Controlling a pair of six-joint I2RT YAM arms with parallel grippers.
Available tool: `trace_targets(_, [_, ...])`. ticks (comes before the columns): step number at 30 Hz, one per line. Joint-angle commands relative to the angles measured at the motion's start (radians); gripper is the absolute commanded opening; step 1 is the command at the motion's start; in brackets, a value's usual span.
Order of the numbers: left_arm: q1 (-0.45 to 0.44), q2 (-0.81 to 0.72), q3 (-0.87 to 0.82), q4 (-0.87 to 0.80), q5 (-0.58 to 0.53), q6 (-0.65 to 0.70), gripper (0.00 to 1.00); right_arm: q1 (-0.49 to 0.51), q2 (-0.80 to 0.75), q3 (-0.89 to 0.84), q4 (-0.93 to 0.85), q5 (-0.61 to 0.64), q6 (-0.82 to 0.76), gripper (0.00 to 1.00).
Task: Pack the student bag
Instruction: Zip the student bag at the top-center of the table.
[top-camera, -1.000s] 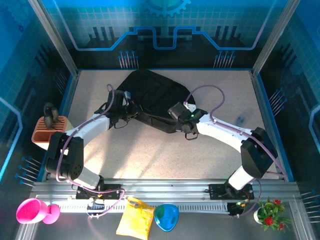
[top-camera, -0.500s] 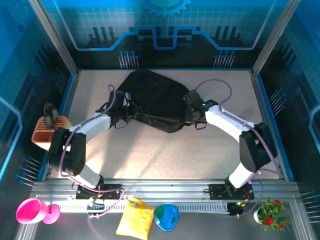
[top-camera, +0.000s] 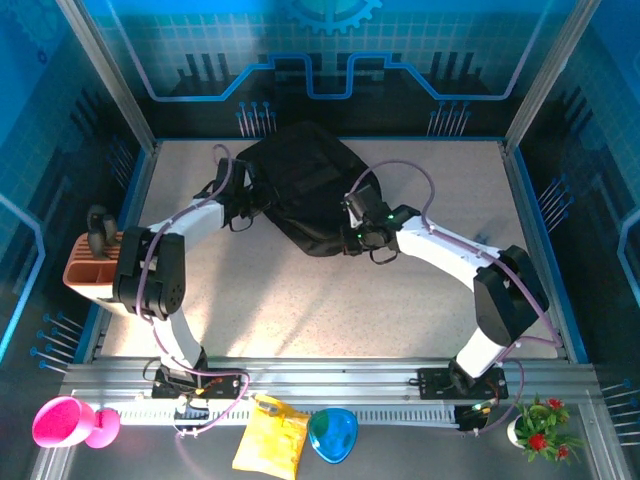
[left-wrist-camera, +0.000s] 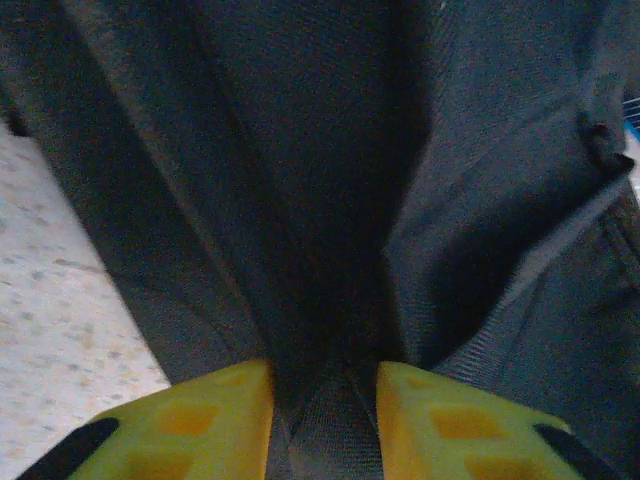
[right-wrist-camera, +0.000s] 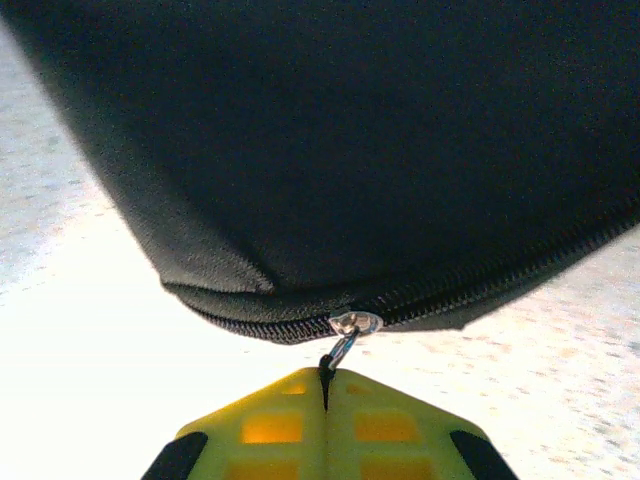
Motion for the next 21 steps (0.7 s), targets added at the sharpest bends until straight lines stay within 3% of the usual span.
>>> trace_targets(1, [0.002, -0.054, -0.013, -0.062, -0.048, -0.019, 0.47, 0.044, 0.024, 0.071, 0.078, -0.106, -0.006, 0.0])
trace_targets(5, [0.002, -0.17, -0.131, -0.047, -0.025, -0.114, 0.58, 0.076, 0.094, 0.148, 0.103, -0.159, -0.012, 0.0])
trace_targets(12, [-0.002, -0.352, -0.338, -0.017, 0.043, -0.232, 0.68, 0.101, 0.168, 0.215, 0.17, -0.248, 0.004, 0.0])
trace_targets(17, [-0.036, -0.386, -0.435, 0.11, 0.191, -0.366, 0.72, 0.111, 0.188, 0.213, 0.199, -0.298, 0.009, 0.0])
trace_targets(21, [-0.09, -0.363, -0.471, 0.229, 0.22, -0.47, 0.74, 0.116, 0.198, 0.206, 0.203, -0.318, 0.015, 0.0])
